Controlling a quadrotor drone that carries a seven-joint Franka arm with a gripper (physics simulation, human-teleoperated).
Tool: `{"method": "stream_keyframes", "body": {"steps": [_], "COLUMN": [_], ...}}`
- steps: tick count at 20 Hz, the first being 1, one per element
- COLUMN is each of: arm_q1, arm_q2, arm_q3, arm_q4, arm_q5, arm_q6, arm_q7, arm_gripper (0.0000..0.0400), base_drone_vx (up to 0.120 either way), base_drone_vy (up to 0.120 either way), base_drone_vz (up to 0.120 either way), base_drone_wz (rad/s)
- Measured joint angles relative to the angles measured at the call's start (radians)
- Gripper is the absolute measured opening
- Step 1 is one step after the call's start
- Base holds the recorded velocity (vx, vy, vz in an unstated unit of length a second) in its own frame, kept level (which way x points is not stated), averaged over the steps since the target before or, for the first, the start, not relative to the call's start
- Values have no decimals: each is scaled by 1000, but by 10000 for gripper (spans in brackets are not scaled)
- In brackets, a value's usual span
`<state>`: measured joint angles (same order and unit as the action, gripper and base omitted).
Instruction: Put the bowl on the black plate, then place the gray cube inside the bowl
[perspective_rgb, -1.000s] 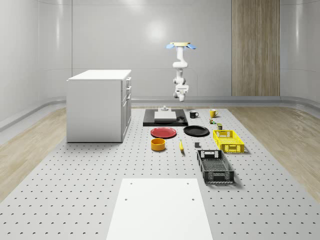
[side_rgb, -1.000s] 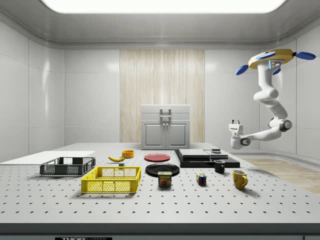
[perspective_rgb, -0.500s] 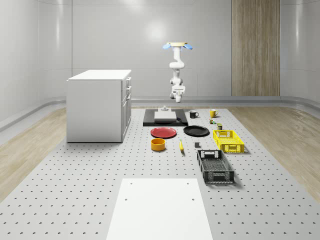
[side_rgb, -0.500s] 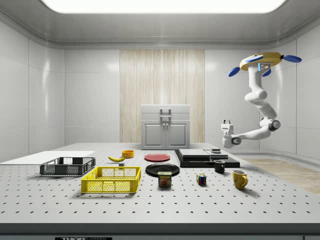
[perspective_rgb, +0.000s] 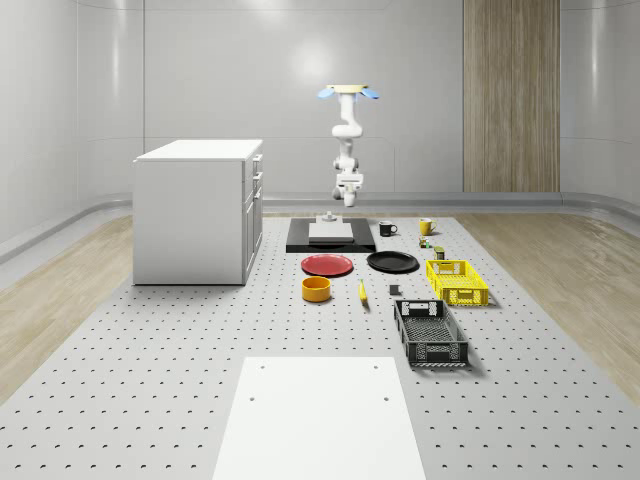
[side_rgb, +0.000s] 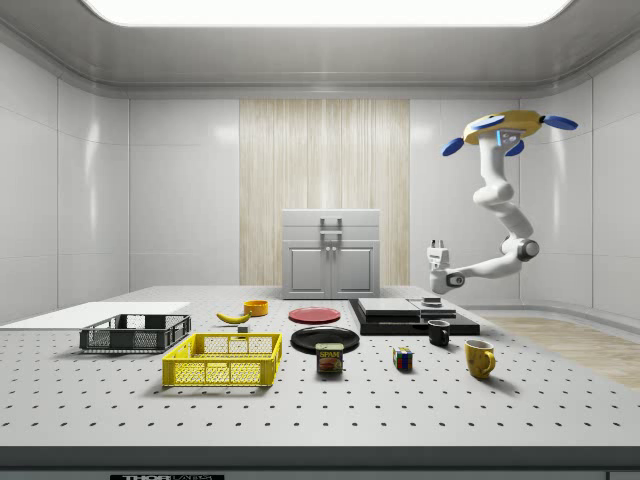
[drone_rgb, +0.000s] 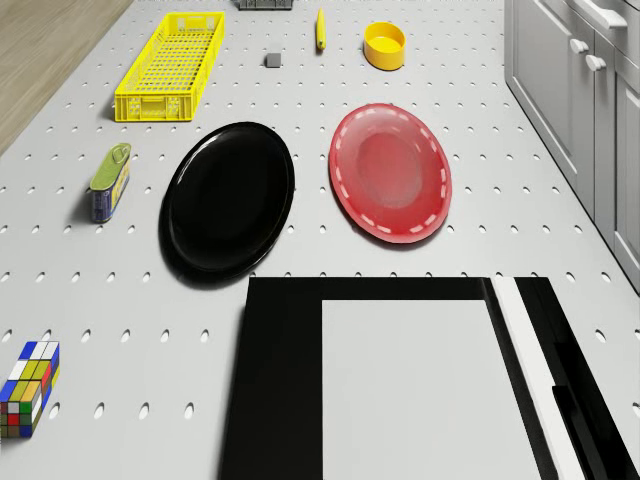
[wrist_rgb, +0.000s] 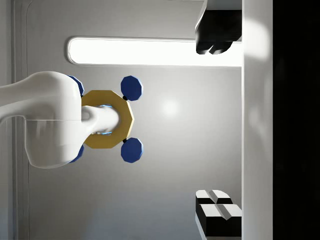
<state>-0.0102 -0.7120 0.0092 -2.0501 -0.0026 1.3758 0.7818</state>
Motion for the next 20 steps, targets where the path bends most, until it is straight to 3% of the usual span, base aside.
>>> {"method": "stream_keyframes", "body": {"steps": [13, 20], "arm_q1": [-11, -38], "arm_q2": [-7, -14], "arm_q3": [35, 122], "arm_q4": [-8, -22], "arm_q5": [-48, -171], "arm_q6": [10, 17], "arm_q7": [6, 23], "arm_gripper": [400, 400], "base_drone_vx": [120, 120], "base_drone_vy": [-120, -120], "base_drone_vz": [0, 0], "base_drone_wz": [0, 0]}}
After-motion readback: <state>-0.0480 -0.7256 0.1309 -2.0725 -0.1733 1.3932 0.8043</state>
